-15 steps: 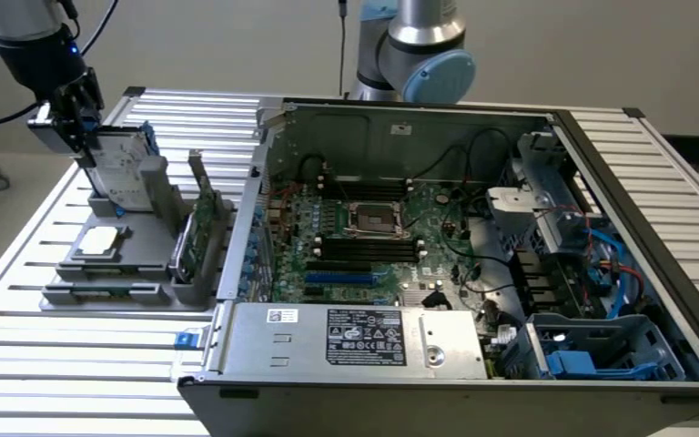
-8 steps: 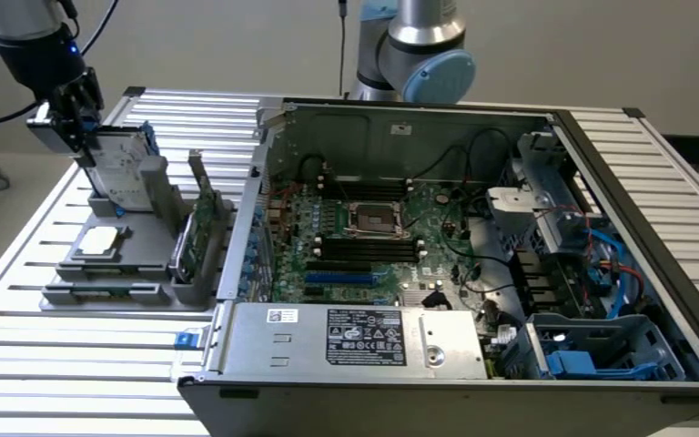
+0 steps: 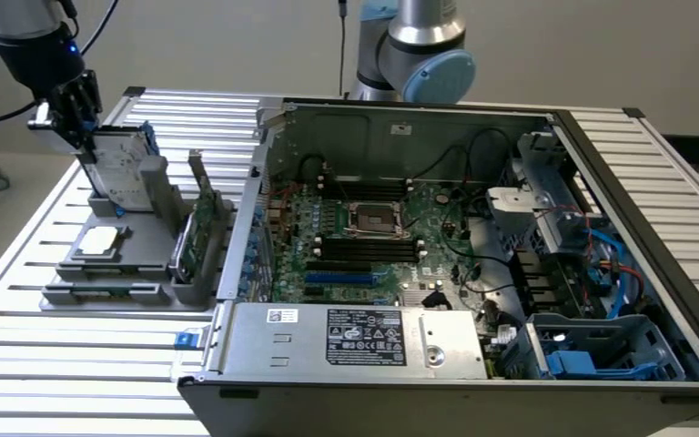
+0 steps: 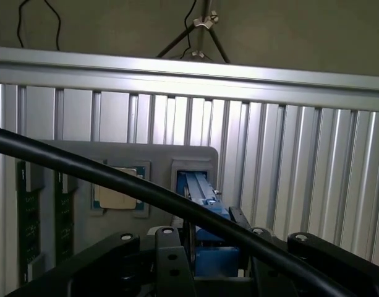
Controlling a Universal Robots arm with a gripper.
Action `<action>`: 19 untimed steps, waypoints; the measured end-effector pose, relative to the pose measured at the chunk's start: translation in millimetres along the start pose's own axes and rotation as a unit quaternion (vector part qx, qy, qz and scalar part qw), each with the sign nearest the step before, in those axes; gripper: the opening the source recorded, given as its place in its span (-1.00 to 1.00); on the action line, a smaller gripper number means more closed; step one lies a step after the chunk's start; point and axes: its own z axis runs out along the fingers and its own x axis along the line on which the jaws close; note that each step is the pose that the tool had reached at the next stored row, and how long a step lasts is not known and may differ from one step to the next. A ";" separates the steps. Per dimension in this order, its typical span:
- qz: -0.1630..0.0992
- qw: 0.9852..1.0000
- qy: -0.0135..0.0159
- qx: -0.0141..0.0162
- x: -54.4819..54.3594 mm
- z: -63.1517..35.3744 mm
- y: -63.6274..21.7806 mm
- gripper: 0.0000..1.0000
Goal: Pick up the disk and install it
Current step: 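Pick up the disk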
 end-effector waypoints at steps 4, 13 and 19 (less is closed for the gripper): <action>0.003 1.000 0.000 -0.002 0.3 -0.4 0.0 -0.22; 0.010 1.000 -0.001 -0.007 2.2 -1.2 -0.1 -0.33; 0.013 1.000 -0.001 -0.008 3.0 -1.2 -0.1 -0.34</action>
